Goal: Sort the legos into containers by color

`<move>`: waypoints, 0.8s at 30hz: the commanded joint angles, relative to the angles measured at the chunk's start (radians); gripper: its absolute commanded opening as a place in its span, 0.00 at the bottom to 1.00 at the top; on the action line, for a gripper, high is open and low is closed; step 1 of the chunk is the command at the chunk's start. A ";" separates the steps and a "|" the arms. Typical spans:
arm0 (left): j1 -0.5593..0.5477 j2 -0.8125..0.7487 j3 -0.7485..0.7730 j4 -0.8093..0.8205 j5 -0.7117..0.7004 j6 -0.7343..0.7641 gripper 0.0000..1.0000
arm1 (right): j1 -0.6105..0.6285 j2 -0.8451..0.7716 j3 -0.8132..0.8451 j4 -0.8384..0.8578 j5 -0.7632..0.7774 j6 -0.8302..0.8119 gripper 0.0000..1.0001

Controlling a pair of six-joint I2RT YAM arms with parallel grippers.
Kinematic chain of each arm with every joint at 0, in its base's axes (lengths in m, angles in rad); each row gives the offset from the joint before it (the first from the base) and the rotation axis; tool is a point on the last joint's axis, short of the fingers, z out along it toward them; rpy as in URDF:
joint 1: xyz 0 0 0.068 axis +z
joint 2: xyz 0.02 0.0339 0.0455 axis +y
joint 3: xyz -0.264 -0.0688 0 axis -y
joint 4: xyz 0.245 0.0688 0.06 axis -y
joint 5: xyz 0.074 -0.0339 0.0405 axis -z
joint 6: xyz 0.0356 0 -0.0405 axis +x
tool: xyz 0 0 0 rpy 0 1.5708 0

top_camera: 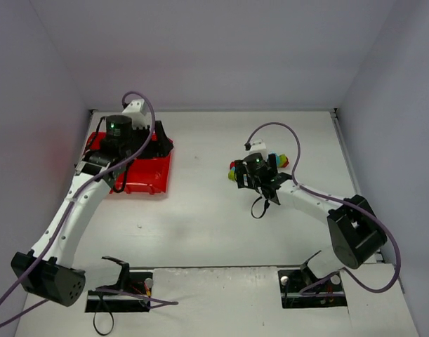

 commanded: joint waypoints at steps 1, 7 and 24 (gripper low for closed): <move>0.006 -0.064 -0.092 -0.001 0.013 0.083 0.71 | -0.012 0.031 0.091 0.020 -0.043 -0.136 0.89; 0.006 -0.121 -0.209 0.025 0.041 0.114 0.71 | -0.047 0.109 0.134 0.001 -0.069 -0.285 0.90; 0.006 -0.134 -0.229 0.016 0.064 0.123 0.71 | -0.107 0.198 0.191 -0.004 -0.240 -0.408 0.57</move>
